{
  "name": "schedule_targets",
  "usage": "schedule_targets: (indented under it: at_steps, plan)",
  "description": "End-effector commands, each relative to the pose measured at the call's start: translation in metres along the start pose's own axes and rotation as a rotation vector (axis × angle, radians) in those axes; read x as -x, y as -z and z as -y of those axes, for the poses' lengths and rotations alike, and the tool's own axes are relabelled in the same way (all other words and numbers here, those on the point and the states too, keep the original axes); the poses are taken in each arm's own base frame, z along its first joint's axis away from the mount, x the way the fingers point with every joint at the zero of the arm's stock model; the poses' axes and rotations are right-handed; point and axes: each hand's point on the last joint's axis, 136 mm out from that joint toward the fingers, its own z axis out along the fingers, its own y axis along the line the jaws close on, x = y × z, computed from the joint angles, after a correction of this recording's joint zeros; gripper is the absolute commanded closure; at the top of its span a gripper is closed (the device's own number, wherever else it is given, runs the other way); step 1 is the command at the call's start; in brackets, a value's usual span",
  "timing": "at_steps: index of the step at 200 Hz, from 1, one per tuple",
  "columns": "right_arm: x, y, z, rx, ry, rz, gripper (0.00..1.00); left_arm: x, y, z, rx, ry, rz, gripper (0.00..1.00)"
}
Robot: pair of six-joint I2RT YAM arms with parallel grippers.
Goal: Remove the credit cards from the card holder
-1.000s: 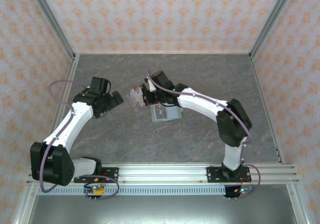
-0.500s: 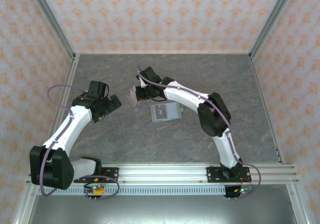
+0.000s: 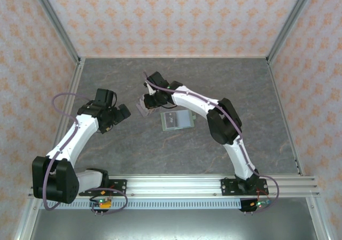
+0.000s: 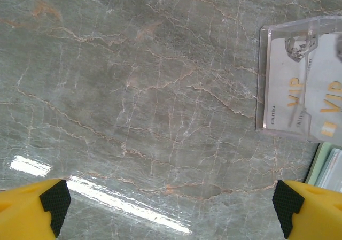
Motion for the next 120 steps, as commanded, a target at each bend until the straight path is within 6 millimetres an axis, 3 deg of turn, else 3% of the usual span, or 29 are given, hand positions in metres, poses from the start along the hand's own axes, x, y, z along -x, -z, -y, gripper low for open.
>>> schedule_targets:
  at_steps: [1,38,71,120]
  plan:
    - [0.012,0.015,-0.012,0.021,0.03,0.013,0.79,0.0,0.003,-0.001,-0.009,0.014,-0.001,0.0]
    - [0.018,0.037,-0.017,0.018,0.016,0.04,0.67,-0.001,0.004,0.003,-0.03,0.012,-0.01,0.0]
    - [0.008,0.066,0.0,-0.065,-0.051,0.085,0.52,-0.003,0.003,0.01,-0.063,0.001,-0.028,0.0]
    - [-0.054,0.097,0.05,-0.223,-0.13,0.076,0.33,-0.004,0.001,0.023,-0.117,-0.014,-0.049,0.0]
